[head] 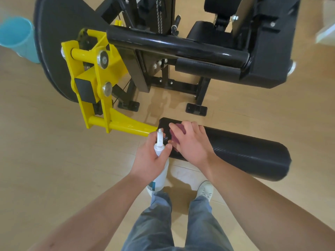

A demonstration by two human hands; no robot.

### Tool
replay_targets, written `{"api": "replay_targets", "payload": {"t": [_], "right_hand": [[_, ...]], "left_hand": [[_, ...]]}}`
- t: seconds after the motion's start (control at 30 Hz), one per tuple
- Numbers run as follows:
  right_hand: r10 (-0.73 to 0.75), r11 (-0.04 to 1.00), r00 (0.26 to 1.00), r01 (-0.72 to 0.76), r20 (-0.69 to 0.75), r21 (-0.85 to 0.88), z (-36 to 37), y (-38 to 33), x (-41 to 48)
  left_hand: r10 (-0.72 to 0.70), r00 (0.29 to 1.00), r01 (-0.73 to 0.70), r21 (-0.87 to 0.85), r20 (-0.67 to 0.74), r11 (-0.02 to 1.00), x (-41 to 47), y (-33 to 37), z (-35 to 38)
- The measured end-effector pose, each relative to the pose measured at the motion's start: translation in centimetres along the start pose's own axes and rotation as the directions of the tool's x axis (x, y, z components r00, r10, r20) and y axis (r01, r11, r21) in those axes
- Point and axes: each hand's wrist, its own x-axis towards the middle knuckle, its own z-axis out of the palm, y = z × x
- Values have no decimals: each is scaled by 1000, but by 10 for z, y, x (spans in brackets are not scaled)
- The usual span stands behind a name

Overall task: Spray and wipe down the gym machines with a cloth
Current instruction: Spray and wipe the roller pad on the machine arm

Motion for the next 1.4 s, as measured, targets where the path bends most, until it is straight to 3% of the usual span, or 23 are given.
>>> {"api": "replay_targets", "payload": {"t": [0.2, 0.37, 0.57, 0.83, 1.0, 1.07, 1.2, 1.27, 1.4], "right_hand": [[88, 995, 996, -89, -20, -39, -6, 36, -37], [172, 984, 982, -167, 81, -59, -21, 81, -80], [316, 948, 943, -310, 104, -69, -31, 131, -125], [465, 876, 884, -467, -42, -121, -23, 196, -194], [546, 831, 838, -545, -26, -110, -27, 211, -217], [616, 787, 788, -616, -22, -38, -30, 206, -213], [876, 451, 478, -862, 72, 233, -41, 202, -199], [852, 509, 523, -835, 12, 208, -44, 201, -195], [664, 742, 747, -654, -26, 149, -43, 184, -186]], "left_hand": [[-4, 996, 0, 42, 91, 999, 1, 19, 39], [-10, 986, -4, 88, 164, 996, 0, 39, 79], [-13, 966, -24, 140, 257, 990, -2, 65, 128], [-36, 959, -16, 181, 283, 983, -4, 90, 179], [-84, 962, 37, 182, 260, 983, -7, 93, 184], [-87, 960, 36, 191, 265, 981, -7, 95, 183], [-95, 958, 41, 201, 269, 979, -8, 98, 177], [-104, 962, 56, 191, 253, 980, -8, 98, 173], [-115, 966, 74, 180, 232, 981, -12, 93, 162]]}}
